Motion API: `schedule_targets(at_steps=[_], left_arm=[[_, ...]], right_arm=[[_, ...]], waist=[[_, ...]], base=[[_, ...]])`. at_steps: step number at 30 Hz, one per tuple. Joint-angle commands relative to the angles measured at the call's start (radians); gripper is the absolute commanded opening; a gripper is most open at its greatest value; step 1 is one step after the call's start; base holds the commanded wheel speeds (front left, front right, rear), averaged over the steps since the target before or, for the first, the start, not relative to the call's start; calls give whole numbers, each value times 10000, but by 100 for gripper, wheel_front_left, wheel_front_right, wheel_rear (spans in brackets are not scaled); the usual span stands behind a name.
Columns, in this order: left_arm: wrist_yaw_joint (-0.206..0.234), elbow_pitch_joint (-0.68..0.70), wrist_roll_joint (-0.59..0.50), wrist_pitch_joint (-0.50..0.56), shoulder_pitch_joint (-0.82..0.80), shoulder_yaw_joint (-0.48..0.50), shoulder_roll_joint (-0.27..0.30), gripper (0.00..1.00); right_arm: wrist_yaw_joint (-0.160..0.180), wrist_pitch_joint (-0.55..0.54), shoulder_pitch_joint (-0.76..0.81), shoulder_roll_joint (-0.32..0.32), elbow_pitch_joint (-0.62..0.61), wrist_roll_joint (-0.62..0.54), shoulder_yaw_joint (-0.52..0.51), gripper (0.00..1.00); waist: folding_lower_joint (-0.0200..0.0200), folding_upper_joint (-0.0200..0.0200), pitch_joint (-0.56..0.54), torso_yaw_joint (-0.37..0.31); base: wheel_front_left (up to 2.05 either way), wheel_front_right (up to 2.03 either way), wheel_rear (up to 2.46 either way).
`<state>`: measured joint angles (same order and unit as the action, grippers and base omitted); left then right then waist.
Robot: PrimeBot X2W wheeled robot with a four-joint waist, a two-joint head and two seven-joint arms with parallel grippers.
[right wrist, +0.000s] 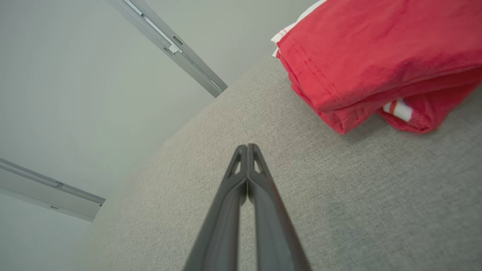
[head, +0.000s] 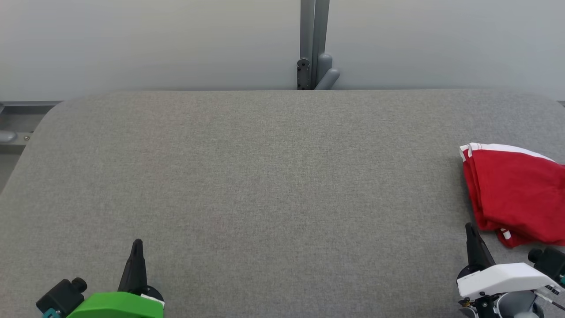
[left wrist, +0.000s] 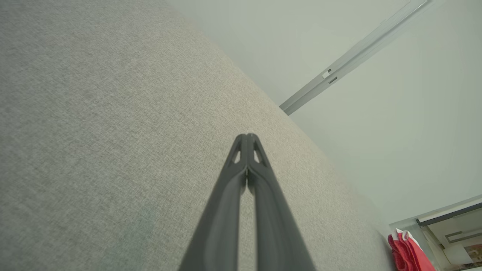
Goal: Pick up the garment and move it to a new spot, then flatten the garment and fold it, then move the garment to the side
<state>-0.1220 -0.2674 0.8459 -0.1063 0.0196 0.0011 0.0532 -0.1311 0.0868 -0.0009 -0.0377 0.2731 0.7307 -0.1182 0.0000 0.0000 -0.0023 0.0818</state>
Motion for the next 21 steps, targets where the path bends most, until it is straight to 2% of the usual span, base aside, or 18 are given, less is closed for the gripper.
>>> schedule_targets(at_steps=[1, 21], left_arm=[[-26, 124, 364, 54, -311, 75, 111, 0], [-54, 150, 2798, 680, -677, 323, 134, 0]], right_arm=[[1, -86, -240, -66, -151, 351, -18, 0], [2, -739, -571, -94, -183, 3096, -30, 0]], waist=[[0, 0, 1, -13], [0, 0, 15, -214]], base=[[0, 0, 0], [0, 0, 0]])
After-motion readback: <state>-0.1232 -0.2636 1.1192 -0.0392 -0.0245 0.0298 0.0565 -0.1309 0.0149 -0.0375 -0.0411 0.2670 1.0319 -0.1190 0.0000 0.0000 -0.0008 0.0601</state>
